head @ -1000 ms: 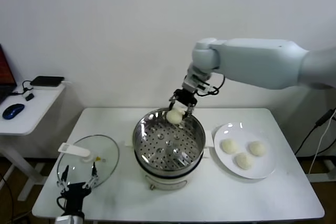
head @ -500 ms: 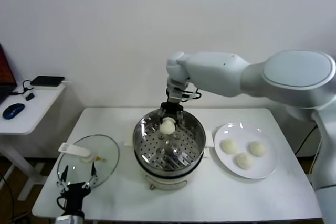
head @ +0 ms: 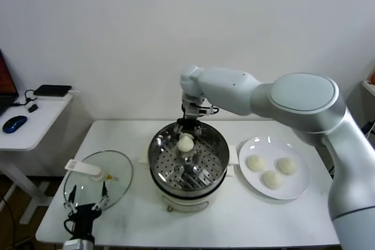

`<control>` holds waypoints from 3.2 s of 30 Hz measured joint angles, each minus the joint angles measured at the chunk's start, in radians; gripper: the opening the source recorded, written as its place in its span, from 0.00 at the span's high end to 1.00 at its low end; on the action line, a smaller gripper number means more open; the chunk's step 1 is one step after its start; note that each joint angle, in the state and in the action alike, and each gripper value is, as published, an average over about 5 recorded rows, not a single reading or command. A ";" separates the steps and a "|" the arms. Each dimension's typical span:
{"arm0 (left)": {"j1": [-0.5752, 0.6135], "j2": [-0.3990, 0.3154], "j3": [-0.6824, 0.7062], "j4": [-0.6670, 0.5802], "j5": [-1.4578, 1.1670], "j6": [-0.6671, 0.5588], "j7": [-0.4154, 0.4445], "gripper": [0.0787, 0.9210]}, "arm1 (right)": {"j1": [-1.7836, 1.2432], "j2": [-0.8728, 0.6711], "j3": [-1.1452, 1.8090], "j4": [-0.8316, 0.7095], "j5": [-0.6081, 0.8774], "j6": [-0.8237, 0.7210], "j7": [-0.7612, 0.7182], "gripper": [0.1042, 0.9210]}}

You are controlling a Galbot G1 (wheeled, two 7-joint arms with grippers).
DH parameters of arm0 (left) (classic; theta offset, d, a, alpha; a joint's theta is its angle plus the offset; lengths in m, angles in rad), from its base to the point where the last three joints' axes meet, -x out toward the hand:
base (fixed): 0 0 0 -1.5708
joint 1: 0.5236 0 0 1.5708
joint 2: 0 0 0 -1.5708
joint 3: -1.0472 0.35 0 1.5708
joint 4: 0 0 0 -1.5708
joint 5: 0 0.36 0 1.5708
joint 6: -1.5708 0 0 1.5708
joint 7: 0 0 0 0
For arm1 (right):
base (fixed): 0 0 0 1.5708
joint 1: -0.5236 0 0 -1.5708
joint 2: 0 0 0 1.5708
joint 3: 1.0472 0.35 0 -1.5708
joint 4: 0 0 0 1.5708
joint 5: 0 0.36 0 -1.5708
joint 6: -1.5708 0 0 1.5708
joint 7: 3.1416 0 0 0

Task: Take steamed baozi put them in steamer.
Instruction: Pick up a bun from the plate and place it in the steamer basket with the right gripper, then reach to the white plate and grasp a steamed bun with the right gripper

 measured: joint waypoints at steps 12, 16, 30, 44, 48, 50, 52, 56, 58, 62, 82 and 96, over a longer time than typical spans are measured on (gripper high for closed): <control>0.011 0.000 -0.002 -0.015 0.001 0.006 0.002 0.12 | 0.071 -0.058 -0.041 0.046 0.130 0.000 -0.049 0.12; 0.019 0.000 -0.003 -0.023 0.002 0.007 0.001 0.12 | 0.137 -0.108 -0.095 0.111 0.247 0.000 -0.069 0.12; 0.022 0.000 0.001 -0.027 0.003 0.012 -0.003 0.12 | 0.419 -0.393 -0.427 0.436 0.589 -0.103 0.045 0.12; 0.012 0.000 -0.001 -0.008 0.004 0.016 0.000 0.12 | 0.414 -0.596 -0.512 0.628 0.664 -0.814 0.174 0.12; 0.011 0.000 -0.001 0.001 0.009 0.013 0.000 0.12 | 0.365 -0.627 -0.490 0.627 0.649 -0.938 0.181 0.12; 0.012 0.000 -0.001 0.006 0.012 0.012 0.000 0.12 | 0.334 -0.639 -0.469 0.619 0.638 -0.983 0.183 0.12; 0.012 0.000 0.000 0.010 0.016 0.011 0.000 0.12 | 0.300 -0.647 -0.444 0.606 0.625 -1.020 0.187 0.12; 0.012 0.000 -0.003 0.014 0.019 0.010 0.001 0.12 | 0.223 -0.652 -0.385 0.566 0.591 -1.070 0.192 0.12; 0.014 0.000 -0.005 0.015 0.020 0.010 0.001 0.12 | 0.184 -0.652 -0.354 0.542 0.572 -1.086 0.193 0.12; 0.016 0.000 -0.008 0.016 0.024 0.010 0.002 0.12 | 0.110 -0.649 -0.295 0.493 0.537 -1.110 0.195 0.12; 0.023 0.000 -0.013 0.020 0.041 0.002 0.002 0.12 | -0.125 -0.597 -0.093 0.293 0.436 -1.131 0.193 0.12; 0.020 0.000 -0.015 0.023 0.045 0.003 0.003 0.12 | -0.165 -0.579 -0.058 0.250 0.408 -1.129 0.171 0.23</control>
